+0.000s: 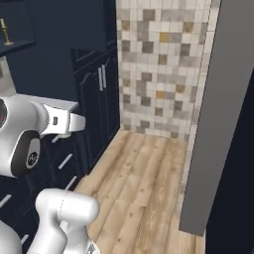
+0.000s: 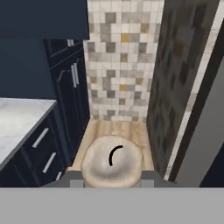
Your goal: Pick the candle and candle from the dining table and place them in the open cabinet. Close the cabinet after placing the objects.
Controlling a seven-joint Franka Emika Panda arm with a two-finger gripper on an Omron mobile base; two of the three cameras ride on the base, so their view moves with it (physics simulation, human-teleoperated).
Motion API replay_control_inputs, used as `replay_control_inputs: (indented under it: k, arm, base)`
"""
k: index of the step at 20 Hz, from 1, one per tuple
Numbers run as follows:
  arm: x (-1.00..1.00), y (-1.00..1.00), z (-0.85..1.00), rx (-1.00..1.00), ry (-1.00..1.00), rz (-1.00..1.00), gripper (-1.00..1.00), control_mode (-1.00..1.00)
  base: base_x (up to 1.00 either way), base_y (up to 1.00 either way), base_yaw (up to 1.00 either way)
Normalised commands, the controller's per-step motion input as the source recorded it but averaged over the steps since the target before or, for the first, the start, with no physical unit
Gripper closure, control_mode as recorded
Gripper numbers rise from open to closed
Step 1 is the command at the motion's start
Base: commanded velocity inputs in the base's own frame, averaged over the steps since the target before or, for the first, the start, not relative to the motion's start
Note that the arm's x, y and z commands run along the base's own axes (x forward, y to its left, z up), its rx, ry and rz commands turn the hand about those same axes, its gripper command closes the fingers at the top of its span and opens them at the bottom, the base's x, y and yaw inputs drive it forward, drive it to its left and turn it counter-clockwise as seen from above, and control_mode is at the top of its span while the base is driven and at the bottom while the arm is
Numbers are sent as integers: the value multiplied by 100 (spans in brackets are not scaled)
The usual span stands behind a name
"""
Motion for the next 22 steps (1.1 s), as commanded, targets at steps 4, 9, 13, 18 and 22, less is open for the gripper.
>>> replay_control_inputs:
  k: [4,9,13,18,22]
  arm:
    - [0,0,0,0,0,0,100,100]
    - [0,0,0,0,0,0,100,100]
    - [0,0,0,0,0,0,100,100]
    - [0,0,0,0,0,0,100,100]
    - [0,0,0,0,0,0,100,100]
  base:
    - [96,4,2]
    - [66,36,11]
    - [49,23,26]
    - [48,3,45]
    - [46,12,49]
